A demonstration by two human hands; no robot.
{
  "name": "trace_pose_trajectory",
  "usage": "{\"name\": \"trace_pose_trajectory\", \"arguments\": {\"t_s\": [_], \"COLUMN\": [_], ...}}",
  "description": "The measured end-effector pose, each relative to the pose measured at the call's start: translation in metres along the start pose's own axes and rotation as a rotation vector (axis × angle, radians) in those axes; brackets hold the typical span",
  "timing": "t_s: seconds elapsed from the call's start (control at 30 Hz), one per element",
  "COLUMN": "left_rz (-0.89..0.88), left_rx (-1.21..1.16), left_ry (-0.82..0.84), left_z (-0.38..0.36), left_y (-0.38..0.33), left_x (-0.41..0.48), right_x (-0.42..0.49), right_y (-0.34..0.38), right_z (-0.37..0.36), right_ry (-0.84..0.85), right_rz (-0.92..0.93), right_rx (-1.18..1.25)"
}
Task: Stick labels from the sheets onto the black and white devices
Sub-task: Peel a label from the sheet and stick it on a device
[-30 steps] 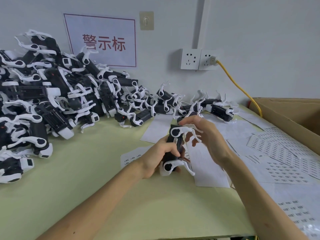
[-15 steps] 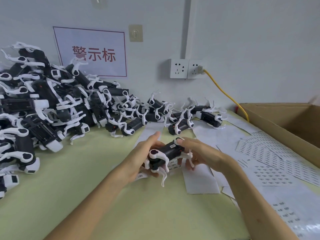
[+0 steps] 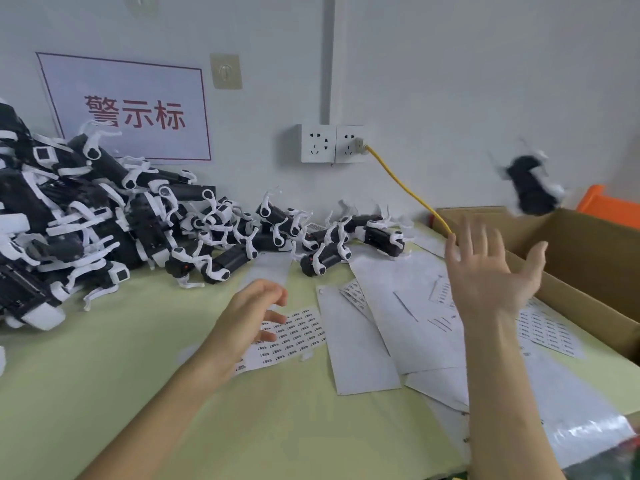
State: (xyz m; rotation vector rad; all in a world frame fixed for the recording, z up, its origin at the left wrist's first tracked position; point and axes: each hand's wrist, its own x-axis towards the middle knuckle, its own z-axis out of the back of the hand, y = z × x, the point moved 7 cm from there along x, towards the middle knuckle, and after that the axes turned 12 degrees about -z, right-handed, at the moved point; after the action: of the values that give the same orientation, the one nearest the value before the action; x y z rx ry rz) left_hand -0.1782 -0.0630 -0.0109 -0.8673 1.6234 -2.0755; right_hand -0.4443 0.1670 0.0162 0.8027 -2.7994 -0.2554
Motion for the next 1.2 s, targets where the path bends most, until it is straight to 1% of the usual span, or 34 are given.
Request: {"name": "trace_pose_trajectory", "arguments": {"t_s": [0.07,0.13,0.2,0.27,0.33,0.4,0.43,0.53,0.6,0.67,0.7,0.8,0.87,1.03,1.07,1.13,1.17,1.2], "left_rz": [-0.050,-0.116,-0.186,-0.246,-0.291,-0.299,-0.292,-0.295,-0.310,-0.312,-0.310,-0.312,-0.313,-0.331,-0.352,-0.368,-0.337,-0.273], "left_rx": [0.091,0.227,0.365,0.526,0.675,0.748,0.767,0.852,0.901,0.920,0.925,0.934,0.945,0.899,0.899,0.835,0.719,0.553], "left_ry": [0.005,0.009,0.046,0.091,0.135,0.168,0.183,0.221,0.235,0.253,0.258,0.259,0.250,0.211,0.202,0.195,0.185,0.176], "left_z": [0.001,0.003,0.003,0.001,-0.003,-0.005,-0.007,-0.012,-0.014,-0.016,-0.016,-0.016,-0.016,-0.013,-0.013,-0.012,-0.011,-0.011], "left_y": [0.001,0.001,0.003,0.005,0.007,0.009,0.009,0.010,0.009,0.009,0.009,0.007,0.006,0.004,0.003,0.001,0.000,0.000], "left_x": [0.002,0.003,0.003,0.004,0.003,0.001,0.000,-0.001,-0.002,-0.003,-0.003,-0.004,-0.005,-0.005,-0.004,-0.002,0.000,0.001], "right_x": [0.002,0.001,-0.001,-0.002,-0.002,-0.002,0.000,0.012,0.020,0.030,0.034,0.045,0.049,0.050,0.048,0.040,0.033,0.026], "right_y": [-0.001,-0.019,-0.040,-0.058,-0.079,-0.105,-0.118,-0.149,-0.161,-0.171,-0.177,-0.190,-0.193,-0.183,-0.180,-0.174,-0.173,-0.174], "right_z": [0.013,0.017,0.013,0.003,-0.007,-0.010,-0.007,0.001,-0.004,-0.011,-0.012,-0.007,-0.006,-0.019,-0.024,-0.031,-0.035,-0.040], "right_ry": [-0.187,-0.355,-0.451,-0.427,-0.314,-0.211,-0.175,-0.091,-0.035,0.011,0.026,0.043,0.030,-0.031,-0.035,-0.052,-0.030,0.020], "right_rz": [0.022,-0.042,-0.118,-0.135,-0.065,-0.035,-0.067,-0.242,-0.236,-0.194,-0.209,-0.351,-0.376,-0.249,-0.242,-0.310,-0.385,-0.468], "right_rx": [-0.176,-0.359,-0.559,-0.856,-1.230,-1.524,-1.634,-1.921,-2.011,-2.012,-2.005,-1.944,-1.866,-1.690,-1.600,-1.270,-1.058,-0.865]}}
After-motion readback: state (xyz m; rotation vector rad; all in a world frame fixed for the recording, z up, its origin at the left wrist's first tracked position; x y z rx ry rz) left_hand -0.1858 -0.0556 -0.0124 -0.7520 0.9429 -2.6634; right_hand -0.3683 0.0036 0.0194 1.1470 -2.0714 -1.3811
